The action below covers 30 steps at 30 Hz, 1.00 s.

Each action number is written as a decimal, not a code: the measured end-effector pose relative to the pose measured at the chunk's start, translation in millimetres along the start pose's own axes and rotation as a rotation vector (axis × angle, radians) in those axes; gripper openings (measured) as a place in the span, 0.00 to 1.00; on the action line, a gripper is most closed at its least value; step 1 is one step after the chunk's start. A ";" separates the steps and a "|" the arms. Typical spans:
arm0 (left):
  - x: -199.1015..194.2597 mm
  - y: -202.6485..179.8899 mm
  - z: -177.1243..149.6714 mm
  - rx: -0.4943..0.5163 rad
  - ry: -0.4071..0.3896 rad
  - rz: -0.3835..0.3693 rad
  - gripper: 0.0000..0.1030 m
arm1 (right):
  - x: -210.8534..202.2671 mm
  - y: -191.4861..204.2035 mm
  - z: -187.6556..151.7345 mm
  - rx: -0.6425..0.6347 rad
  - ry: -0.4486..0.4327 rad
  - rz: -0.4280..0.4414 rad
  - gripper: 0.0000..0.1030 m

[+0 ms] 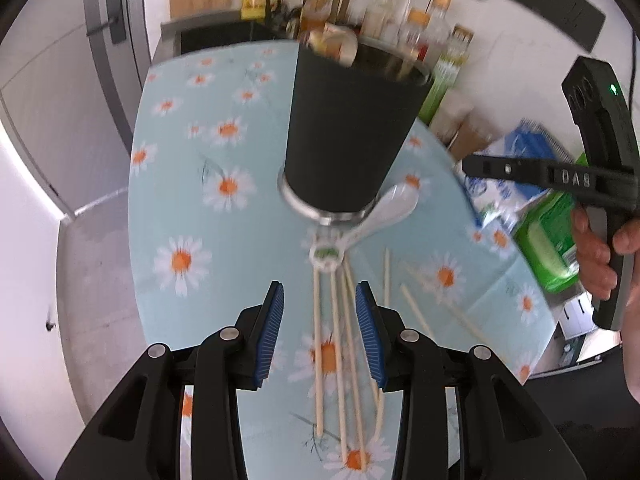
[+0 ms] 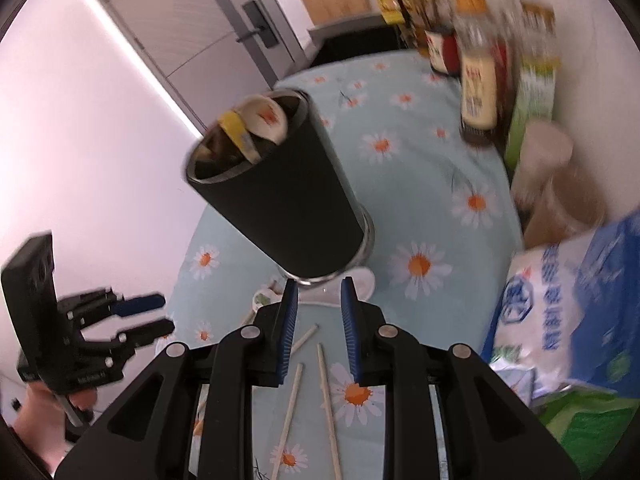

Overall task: Organize utensils
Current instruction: 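Withdraw both tools from the holder back toward the table, then grasp the white spoon with the right tool while the left tool grasps a chopstick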

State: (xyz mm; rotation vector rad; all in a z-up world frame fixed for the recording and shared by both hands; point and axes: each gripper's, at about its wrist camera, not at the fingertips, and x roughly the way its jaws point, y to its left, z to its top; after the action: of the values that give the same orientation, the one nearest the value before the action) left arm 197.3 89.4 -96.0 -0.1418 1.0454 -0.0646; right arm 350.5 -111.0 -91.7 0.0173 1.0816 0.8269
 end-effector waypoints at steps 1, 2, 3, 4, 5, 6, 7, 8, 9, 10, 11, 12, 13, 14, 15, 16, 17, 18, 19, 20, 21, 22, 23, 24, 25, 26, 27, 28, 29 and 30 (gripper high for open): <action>5.4 1.8 -5.1 -0.004 0.020 0.005 0.35 | 7.2 -5.8 -2.3 0.028 0.012 0.006 0.23; 9.2 4.0 -9.2 -0.009 0.032 0.005 0.35 | 12.0 -9.8 -4.3 0.046 0.018 0.009 0.23; 13.5 5.4 -12.5 -0.015 0.045 0.004 0.35 | 17.9 -14.1 -6.5 0.069 0.026 0.010 0.23; 18.5 7.3 -17.1 -0.022 0.064 0.008 0.35 | 22.4 -16.6 -8.4 0.087 0.033 0.013 0.23; 21.9 8.8 -20.4 -0.025 0.076 0.010 0.35 | 29.2 -20.1 -10.3 0.109 0.042 0.022 0.23; 24.6 9.2 -22.9 -0.026 0.087 0.010 0.35 | 34.4 -22.8 -12.3 0.125 0.045 0.023 0.23; 27.8 10.0 -26.4 -0.028 0.100 0.012 0.35 | 39.5 -25.3 -14.2 0.143 0.047 0.021 0.23; 30.2 10.4 -28.1 -0.029 0.109 0.014 0.35 | 44.5 -28.1 -15.5 0.160 0.051 0.022 0.23; 32.5 11.1 -30.4 -0.030 0.120 0.016 0.35 | 48.8 -30.9 -16.6 0.177 0.053 0.021 0.23; 34.4 11.8 -32.1 -0.031 0.130 0.018 0.35 | 52.2 -33.2 -17.7 0.195 0.054 0.019 0.23; 35.4 12.2 -32.9 -0.031 0.135 0.021 0.35 | 57.3 -36.9 -18.9 0.220 0.056 0.018 0.23; 36.0 12.8 -33.5 -0.031 0.141 0.025 0.35 | 61.1 -39.6 -19.7 0.234 0.056 0.017 0.23; 36.8 13.6 -34.1 -0.031 0.146 0.027 0.35 | 64.6 -41.9 -19.4 0.247 0.054 0.013 0.23; 37.2 14.1 -34.7 -0.032 0.151 0.028 0.35 | 68.5 -45.5 -19.5 0.267 0.054 0.011 0.23; 37.7 14.5 -35.1 -0.033 0.156 0.030 0.35 | 71.7 -48.6 -19.5 0.285 0.055 0.018 0.23; 38.7 14.9 -35.1 -0.032 0.161 0.033 0.35 | 73.9 -51.9 -18.8 0.299 0.054 0.027 0.23; 39.6 15.0 -35.4 -0.030 0.168 0.035 0.35 | 76.8 -55.3 -18.6 0.317 0.052 0.037 0.23; 40.3 14.9 -35.5 -0.028 0.173 0.037 0.35 | 79.3 -57.6 -18.4 0.327 0.051 0.042 0.23; 41.1 14.8 -35.5 -0.026 0.178 0.041 0.35 | 82.4 -59.7 -18.0 0.340 0.050 0.048 0.23; 42.3 14.5 -34.8 -0.024 0.181 0.041 0.35 | 84.5 -61.5 -17.1 0.346 0.051 0.054 0.23; 42.6 14.3 -34.5 -0.023 0.184 0.042 0.35 | 87.0 -61.7 -16.9 0.350 0.052 0.058 0.23; 42.9 14.1 -34.0 -0.022 0.187 0.044 0.35 | 89.2 -62.1 -17.4 0.356 0.054 0.060 0.23; 43.0 13.9 -33.6 -0.020 0.189 0.045 0.35 | 91.8 -63.2 -18.2 0.363 0.055 0.062 0.22; 43.3 14.1 -33.0 -0.019 0.191 0.047 0.35 | 92.8 -64.3 -18.3 0.369 0.052 0.069 0.22; 43.8 14.1 -32.6 -0.018 0.193 0.049 0.35 | 92.9 -63.7 -19.0 0.374 0.045 0.074 0.19; 44.6 14.3 -31.9 -0.017 0.197 0.050 0.35 | 93.5 -64.3 -18.9 0.379 0.043 0.075 0.16; 45.1 14.4 -31.3 -0.016 0.199 0.052 0.35 | 94.2 -64.4 -18.2 0.384 0.043 0.077 0.16; 45.7 14.4 -30.8 -0.014 0.203 0.054 0.35 | 94.4 -65.1 -18.3 0.387 0.039 0.082 0.13; 46.8 14.2 -30.1 -0.013 0.204 0.055 0.35 | 95.4 -66.2 -18.2 0.393 0.037 0.085 0.11; 47.3 14.5 -29.4 -0.012 0.206 0.055 0.35 | 97.1 -67.0 -18.2 0.396 0.039 0.088 0.10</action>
State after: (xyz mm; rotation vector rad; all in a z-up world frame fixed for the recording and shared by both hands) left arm 195.3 95.5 -153.2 -0.1188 1.2554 -0.0229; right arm 395.7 -106.7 -202.1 0.3852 1.2747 0.6825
